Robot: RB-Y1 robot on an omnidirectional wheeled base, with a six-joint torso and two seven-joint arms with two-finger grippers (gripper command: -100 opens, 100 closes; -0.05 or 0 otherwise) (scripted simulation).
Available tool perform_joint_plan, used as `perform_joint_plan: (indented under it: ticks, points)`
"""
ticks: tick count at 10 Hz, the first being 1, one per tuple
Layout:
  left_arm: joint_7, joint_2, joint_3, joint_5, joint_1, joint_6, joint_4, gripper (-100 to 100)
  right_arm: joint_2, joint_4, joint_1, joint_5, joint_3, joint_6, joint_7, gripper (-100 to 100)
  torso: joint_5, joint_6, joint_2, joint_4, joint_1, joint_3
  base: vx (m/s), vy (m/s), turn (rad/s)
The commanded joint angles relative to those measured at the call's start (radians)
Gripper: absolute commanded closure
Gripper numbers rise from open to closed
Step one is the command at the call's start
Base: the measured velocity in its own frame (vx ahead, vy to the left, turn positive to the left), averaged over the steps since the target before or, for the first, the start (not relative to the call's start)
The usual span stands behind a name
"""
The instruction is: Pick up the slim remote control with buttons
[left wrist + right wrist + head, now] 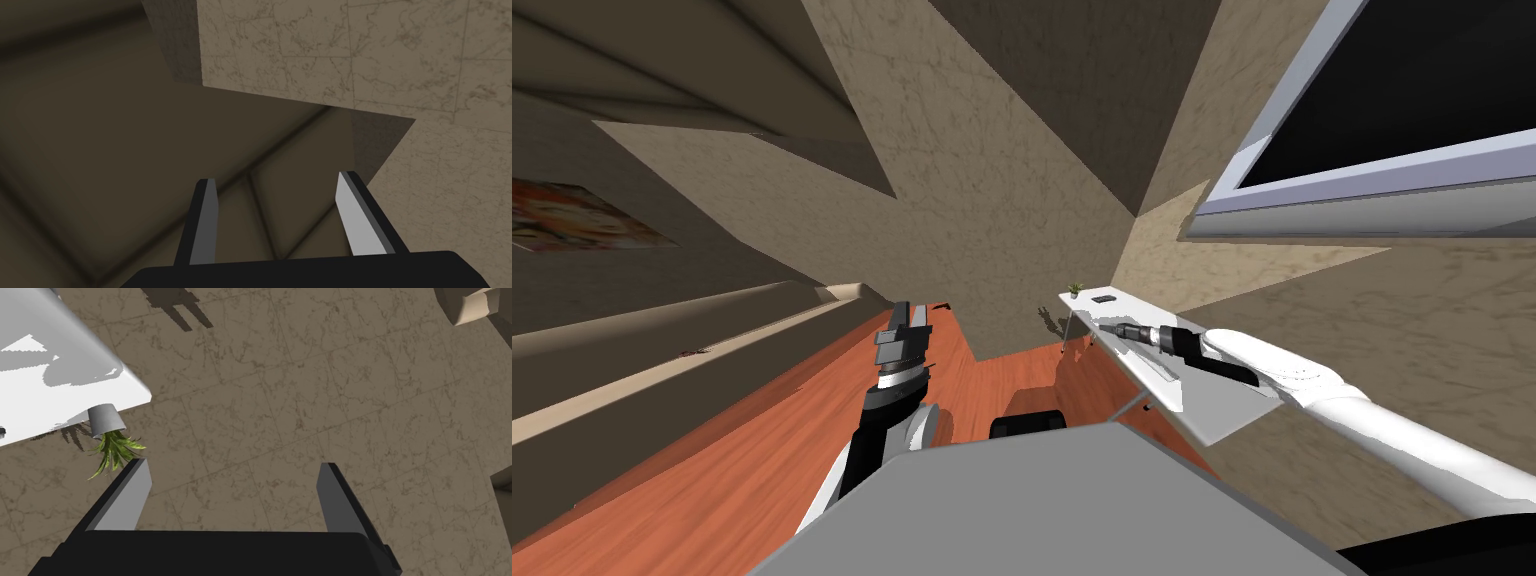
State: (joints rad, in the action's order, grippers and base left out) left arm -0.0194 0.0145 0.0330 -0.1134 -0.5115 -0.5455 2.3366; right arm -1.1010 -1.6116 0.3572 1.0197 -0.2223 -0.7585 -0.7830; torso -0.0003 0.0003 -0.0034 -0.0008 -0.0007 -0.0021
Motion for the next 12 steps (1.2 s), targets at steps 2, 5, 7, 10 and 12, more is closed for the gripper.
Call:
perform_joint_plan:
  ticks: [2,5,7,10,12]
  points:
    - [0.0,0.0,0.0,0.0,0.0,0.0,0.0,0,-0.068,0.046,0.004,0.048,0.03,-0.02,-0.034,-100,0.0,0.0,0.0,0.0,0.0,0.0,0.047,-0.011,0.057]
    - [0.0,0.0,0.0,0.0,0.0,0.0,0.0,0,-0.152,0.118,0.03,0.12,0.075,-0.061,-0.082,-100,0.0,0.0,-0.001,0.0,0.0,-0.001,0.068,-0.014,0.064]
    - [0.0,0.0,0.0,0.0,0.0,0.0,0.0,0,-0.208,0.153,0.045,0.152,0.1,-0.081,-0.102,-100,0.0,0.0,0.0,0.0,0.0,0.0,0.046,-0.023,0.054]
    - [0.0,0.0,0.0,0.0,0.0,0.0,0.0,0,-0.278,0.217,0.077,0.208,0.155,-0.122,-0.138,-100,0.0,0.0,-0.001,0.0,0.0,0.0,0.068,-0.02,0.073]
    - [0.0,0.0,0.0,0.0,0.0,0.0,0.0,0,-0.326,0.246,0.094,0.232,0.184,-0.142,-0.153,-100,0.0,0.0,-0.001,0.0,-0.001,-0.001,0.062,-0.024,0.056]
